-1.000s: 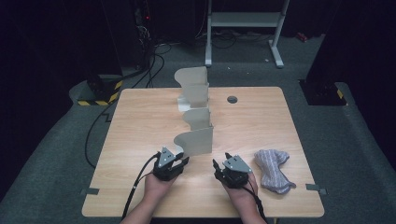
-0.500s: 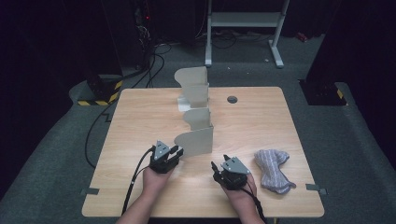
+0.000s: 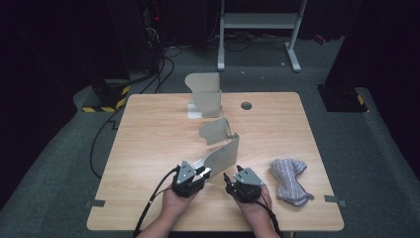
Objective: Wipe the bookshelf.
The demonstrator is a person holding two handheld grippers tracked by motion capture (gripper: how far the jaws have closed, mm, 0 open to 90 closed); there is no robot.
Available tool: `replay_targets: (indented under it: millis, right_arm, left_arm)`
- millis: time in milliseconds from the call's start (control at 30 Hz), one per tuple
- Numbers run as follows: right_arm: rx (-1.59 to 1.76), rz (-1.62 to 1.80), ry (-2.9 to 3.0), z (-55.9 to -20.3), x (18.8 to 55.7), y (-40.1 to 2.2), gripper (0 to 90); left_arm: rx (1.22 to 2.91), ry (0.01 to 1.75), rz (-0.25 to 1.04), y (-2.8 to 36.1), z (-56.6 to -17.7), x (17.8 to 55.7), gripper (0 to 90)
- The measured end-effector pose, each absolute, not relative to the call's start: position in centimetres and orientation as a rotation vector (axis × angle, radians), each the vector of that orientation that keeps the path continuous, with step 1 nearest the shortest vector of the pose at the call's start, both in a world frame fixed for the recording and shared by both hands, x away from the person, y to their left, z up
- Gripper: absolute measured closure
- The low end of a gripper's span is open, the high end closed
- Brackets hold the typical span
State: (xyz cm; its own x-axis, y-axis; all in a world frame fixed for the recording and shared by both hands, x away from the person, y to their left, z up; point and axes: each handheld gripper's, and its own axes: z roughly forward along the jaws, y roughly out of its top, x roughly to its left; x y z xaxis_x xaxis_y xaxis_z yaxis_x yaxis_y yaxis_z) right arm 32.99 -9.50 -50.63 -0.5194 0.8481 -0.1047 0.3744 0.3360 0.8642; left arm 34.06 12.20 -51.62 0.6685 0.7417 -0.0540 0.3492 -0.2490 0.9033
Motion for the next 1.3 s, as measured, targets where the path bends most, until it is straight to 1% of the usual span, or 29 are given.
replay_targets:
  millis: [67, 167, 333, 433, 600, 733, 1000, 1300]
  right_arm:
    - [1.065, 1.109, 2.052, -50.7, 33.0, -9.5, 44.6]
    - [1.069, 1.106, 2.052, -50.8, 32.9, -9.5, 44.2]
    - [1.069, 1.109, 2.059, -51.0, 32.9, -9.2, 42.2]
    - [1.087, 1.114, 2.058, -51.1, 33.0, -8.7, 37.4]
    - [1.149, 1.123, 2.024, -51.3, 33.6, -7.4, 25.3]
    - [1.181, 1.111, 2.001, -51.2, 34.2, -6.4, 20.3]
    - [1.215, 1.101, 1.976, -51.1, 34.8, -5.0, 16.0]
    - [1.221, 1.077, 1.97, -51.3, 35.3, -4.9, 16.0]
  left_arm:
    - [1.865, 0.843, 0.476, 11.3, -51.7, 33.9, 67.4]
    - [1.866, 0.854, 0.479, 11.3, -51.9, 33.9, 67.1]
    - [1.871, 0.882, 0.511, 13.5, -51.7, 33.6, 66.5]
    - [1.876, 0.905, 0.549, 15.6, -51.4, 33.3, 66.2]
    - [1.889, 0.962, 0.592, 19.4, -51.7, 32.8, 65.5]
    - [1.857, 1.021, 0.569, 21.4, -52.4, 32.3, 65.5]
    - [1.855, 1.027, 0.552, 21.9, -52.6, 31.8, 65.4]
    - [1.861, 1.038, 0.555, 22.2, -52.6, 31.6, 65.3]
